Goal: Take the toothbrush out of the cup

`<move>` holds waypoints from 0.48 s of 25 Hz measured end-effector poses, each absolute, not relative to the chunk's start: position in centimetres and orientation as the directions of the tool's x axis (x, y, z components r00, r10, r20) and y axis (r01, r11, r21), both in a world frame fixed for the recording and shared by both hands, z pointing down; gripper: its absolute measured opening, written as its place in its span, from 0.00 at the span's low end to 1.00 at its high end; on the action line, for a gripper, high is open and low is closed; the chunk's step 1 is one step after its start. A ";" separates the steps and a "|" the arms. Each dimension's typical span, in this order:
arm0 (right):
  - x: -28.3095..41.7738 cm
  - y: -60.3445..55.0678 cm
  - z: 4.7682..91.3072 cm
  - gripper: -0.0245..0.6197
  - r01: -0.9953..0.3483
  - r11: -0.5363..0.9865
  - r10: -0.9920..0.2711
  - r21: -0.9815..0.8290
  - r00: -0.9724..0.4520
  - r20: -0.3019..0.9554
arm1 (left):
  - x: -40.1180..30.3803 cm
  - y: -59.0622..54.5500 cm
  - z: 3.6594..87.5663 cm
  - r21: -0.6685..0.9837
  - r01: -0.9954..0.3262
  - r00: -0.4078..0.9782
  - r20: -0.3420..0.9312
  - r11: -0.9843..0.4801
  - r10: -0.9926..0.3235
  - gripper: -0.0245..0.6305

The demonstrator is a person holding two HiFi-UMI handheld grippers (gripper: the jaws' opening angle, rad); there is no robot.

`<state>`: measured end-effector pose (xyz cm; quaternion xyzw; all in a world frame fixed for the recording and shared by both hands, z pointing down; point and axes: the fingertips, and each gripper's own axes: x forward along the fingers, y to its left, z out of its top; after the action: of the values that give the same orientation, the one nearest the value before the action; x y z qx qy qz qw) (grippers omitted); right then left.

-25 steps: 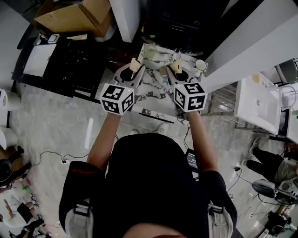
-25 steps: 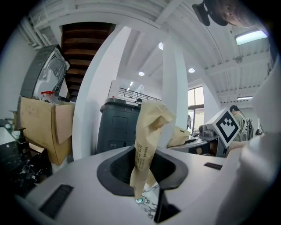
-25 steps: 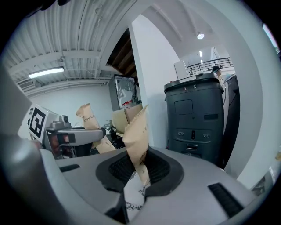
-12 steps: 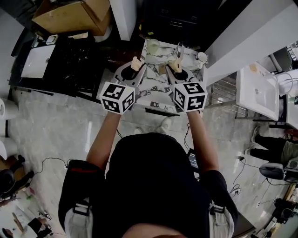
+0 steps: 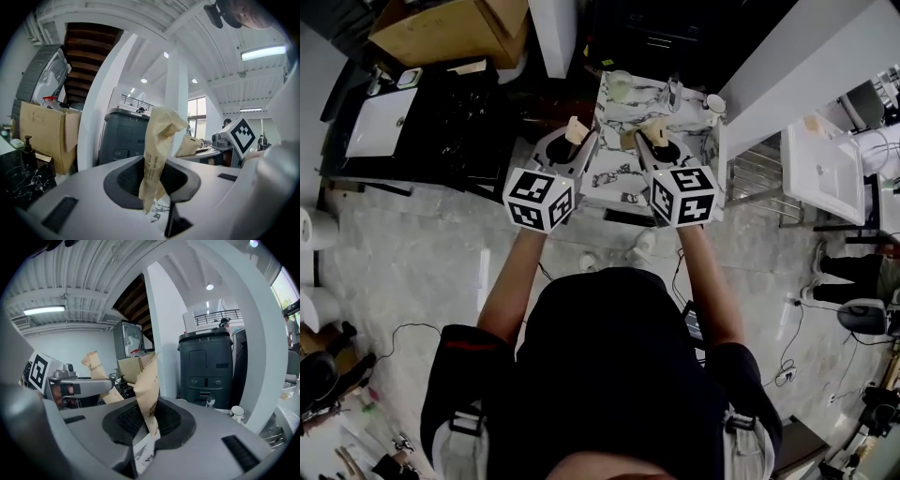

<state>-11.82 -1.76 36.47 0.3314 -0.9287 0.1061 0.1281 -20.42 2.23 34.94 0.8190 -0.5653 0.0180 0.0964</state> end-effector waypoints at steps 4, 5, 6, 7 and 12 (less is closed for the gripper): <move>-12.2 -0.6 36.7 0.14 -0.654 0.749 -0.601 -0.104 -0.737 0.309 | -20.9 3.3 35.2 0.155 -0.925 0.367 0.123 -0.347 -0.922 0.18; -12.2 -0.3 36.7 0.14 -0.657 0.747 -0.604 -0.103 -0.735 0.310 | -21.1 3.5 35.3 0.161 -0.924 0.367 0.119 -0.347 -0.923 0.18; -12.2 -0.1 36.8 0.14 -0.660 0.745 -0.606 -0.102 -0.732 0.313 | -21.2 3.7 35.4 0.169 -0.923 0.367 0.116 -0.346 -0.923 0.18; -12.2 0.2 36.9 0.14 -0.662 0.742 -0.607 -0.102 -0.729 0.316 | -21.3 3.9 35.6 0.178 -0.922 0.367 0.114 -0.345 -0.923 0.18; -12.1 0.9 36.8 0.14 -0.670 0.734 -0.613 -0.110 -0.723 0.318 | -21.0 4.9 35.9 0.202 -0.911 0.384 0.103 -0.358 -0.918 0.18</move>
<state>-12.06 0.88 36.83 0.3481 -0.9218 0.1090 0.1311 -21.02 4.95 35.86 0.8241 -0.5549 -0.0137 0.1131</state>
